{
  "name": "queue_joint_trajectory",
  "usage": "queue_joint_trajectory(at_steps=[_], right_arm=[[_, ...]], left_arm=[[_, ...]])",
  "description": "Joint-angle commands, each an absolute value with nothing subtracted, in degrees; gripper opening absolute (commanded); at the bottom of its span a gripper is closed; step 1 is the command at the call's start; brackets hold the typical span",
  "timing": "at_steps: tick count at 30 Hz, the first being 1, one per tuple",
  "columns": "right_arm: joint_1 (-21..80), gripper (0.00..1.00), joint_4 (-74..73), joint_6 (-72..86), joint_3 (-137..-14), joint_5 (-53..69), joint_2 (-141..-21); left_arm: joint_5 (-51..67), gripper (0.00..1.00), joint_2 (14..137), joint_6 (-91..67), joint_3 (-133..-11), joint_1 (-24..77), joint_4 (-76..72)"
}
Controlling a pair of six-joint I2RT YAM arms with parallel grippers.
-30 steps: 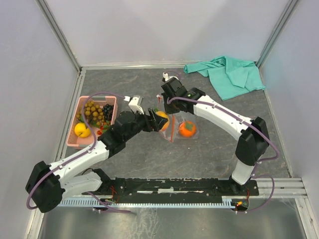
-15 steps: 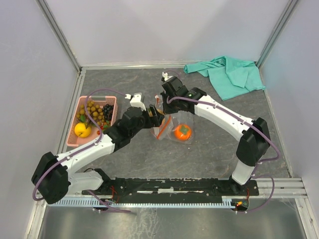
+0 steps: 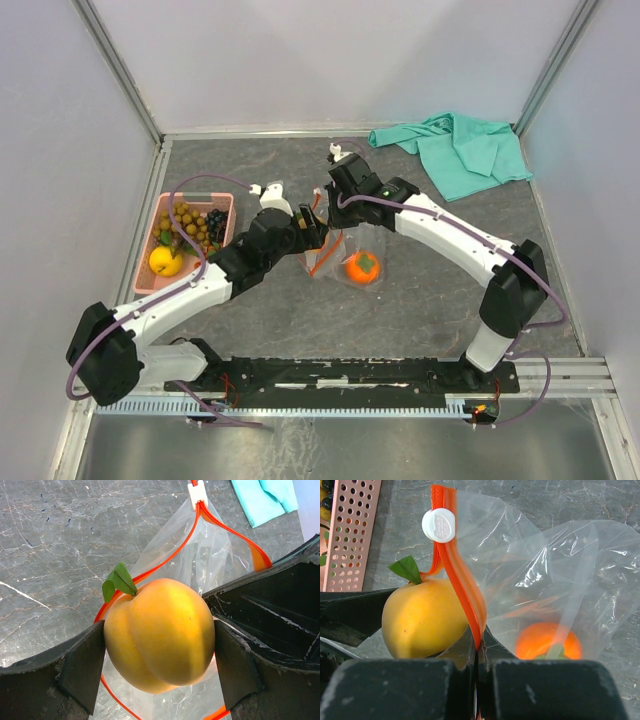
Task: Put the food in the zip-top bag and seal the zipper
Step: Place the fake fruit in the zipper food storage bag.
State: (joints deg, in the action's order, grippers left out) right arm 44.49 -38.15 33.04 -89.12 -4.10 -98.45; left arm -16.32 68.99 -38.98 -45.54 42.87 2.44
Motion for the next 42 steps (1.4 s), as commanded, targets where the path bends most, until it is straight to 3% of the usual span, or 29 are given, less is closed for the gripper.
queue_joint_trajectory(at_steps=[1, 17, 22, 29, 34, 42], right_arm=[[44.8, 0.02, -34.9, 34.3, -88.7, -5.0, -94.9], [44.7, 0.02, -34.4, 34.7, -87.4, -6.9, -94.5], [44.8, 0.02, -33.2, 35.2, -85.9, -6.9, -94.0], [44.7, 0.02, -32.6, 34.6, -84.1, -7.8, -91.9], [44.7, 0.02, -31.4, 34.7, -83.2, -7.2, -91.6], [44.7, 0.02, -30.7, 34.9, -82.3, -6.2, -91.5]], left_arm=[[-16.9, 0.75, 67.6, -41.5, -49.5, 43.4, 3.7], [-15.2, 0.95, 64.9, -42.7, -51.0, 43.4, 8.2], [-14.4, 0.96, 66.3, -43.3, -52.1, 43.4, 10.0], [-20.7, 0.96, 61.8, -46.6, -55.7, 43.3, 26.1], [-18.8, 0.87, 60.8, -51.5, -52.4, 43.3, 28.7], [-16.3, 0.5, 63.1, -52.0, -50.5, 43.3, 24.6]])
